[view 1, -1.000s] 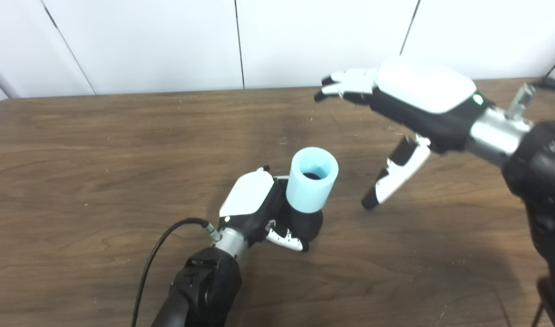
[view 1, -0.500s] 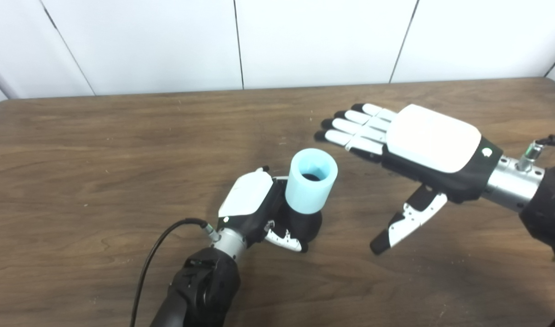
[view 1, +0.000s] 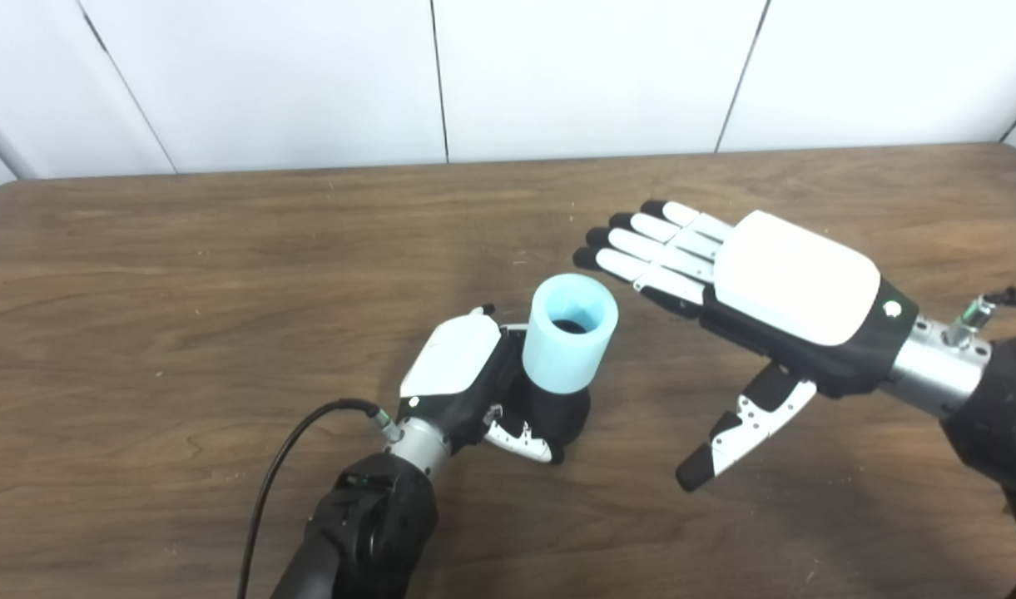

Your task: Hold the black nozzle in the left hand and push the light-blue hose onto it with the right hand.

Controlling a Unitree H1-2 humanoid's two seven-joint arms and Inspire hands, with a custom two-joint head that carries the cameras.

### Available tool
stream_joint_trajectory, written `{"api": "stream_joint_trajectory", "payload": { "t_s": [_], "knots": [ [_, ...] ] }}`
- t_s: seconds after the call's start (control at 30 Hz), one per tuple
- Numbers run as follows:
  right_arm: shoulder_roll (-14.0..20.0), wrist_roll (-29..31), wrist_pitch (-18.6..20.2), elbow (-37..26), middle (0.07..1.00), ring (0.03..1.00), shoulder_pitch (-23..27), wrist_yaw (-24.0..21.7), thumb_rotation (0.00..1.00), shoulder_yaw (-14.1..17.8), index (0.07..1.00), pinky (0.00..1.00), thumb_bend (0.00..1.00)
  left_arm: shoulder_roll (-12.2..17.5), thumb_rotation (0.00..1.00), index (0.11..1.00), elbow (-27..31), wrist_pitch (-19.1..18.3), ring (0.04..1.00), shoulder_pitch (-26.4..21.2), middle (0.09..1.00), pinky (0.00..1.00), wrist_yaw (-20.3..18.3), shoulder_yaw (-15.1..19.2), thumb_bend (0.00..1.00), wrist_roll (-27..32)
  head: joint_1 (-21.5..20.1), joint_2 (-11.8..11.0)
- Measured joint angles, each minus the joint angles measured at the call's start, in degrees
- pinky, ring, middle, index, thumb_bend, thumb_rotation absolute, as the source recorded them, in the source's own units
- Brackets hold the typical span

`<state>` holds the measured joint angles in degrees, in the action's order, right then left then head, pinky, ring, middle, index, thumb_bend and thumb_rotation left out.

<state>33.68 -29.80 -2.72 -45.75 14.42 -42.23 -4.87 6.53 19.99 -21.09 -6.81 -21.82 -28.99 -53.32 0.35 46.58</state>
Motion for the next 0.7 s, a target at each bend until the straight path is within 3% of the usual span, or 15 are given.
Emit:
{"api": "stream_joint_trajectory", "payload": {
  "t_s": [0.47,0.7],
  "knots": [
    [-2.11,0.39,-3.01,0.23,1.000,1.000,-1.95,2.23,0.92,-1.05,1.000,1.00,0.71,0.36,0.00,0.469,-0.11,0.02,0.675,-0.24,0.514,1.00,-0.17,-0.24,0.52,0.00,0.00,0.09],
    [-3.23,-2.45,-6.30,2.18,1.000,1.000,-3.82,2.98,0.94,-2.03,1.000,1.00,0.71,0.46,0.00,0.470,-0.10,0.02,0.675,-0.32,0.513,1.00,-0.28,-0.26,0.52,0.00,-0.26,0.18]
  ]
}}
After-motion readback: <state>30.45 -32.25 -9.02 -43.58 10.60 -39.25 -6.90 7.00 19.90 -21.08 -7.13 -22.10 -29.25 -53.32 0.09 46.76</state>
